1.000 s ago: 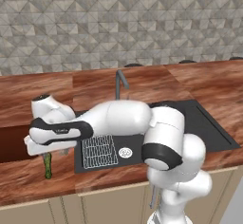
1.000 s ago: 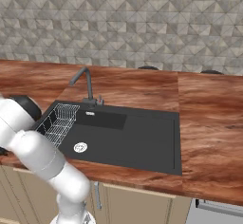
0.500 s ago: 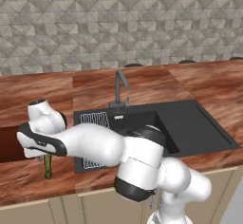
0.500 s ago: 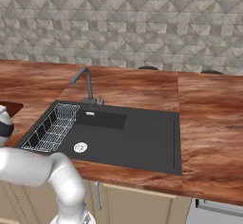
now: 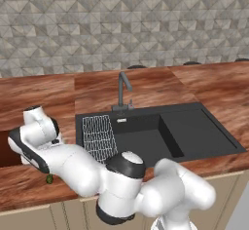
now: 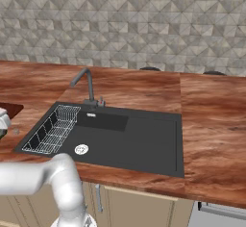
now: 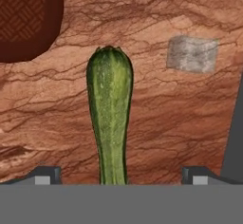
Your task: Pick up all produce items and place them in the sink. Turn on the sink faucet to wash them. Then turn the sink off and put them in the tray.
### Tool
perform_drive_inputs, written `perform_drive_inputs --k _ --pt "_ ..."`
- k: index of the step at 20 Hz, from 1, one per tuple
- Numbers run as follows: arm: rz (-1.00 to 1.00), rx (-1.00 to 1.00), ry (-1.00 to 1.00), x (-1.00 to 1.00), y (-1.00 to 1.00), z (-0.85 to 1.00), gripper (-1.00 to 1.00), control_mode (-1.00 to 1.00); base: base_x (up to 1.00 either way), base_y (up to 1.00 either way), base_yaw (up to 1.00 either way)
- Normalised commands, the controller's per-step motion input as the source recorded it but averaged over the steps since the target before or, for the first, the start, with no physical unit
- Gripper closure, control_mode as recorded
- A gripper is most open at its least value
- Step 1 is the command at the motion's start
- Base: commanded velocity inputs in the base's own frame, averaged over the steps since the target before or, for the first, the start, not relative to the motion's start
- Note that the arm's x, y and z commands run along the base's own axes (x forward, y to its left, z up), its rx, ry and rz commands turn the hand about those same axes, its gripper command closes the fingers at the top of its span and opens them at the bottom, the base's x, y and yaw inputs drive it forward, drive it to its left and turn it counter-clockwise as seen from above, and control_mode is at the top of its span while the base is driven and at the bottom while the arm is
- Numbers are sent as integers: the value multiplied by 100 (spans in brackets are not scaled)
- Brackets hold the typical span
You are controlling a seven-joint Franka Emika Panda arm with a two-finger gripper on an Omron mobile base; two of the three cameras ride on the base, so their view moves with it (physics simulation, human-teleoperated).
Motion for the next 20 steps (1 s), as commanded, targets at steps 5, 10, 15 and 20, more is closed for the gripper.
perform_drive_inputs --k 5,10,15,20 --pt "0 0 0 0 10 -27 -100 -100 0 0 0" --pt "0 0 0 0 1 -25 -100 -100 0 0 0" --pt "0 0 0 0 0 -24 -100 -100 0 0 0" --pt "0 0 0 0 0 -28 -100 -100 0 0 0"
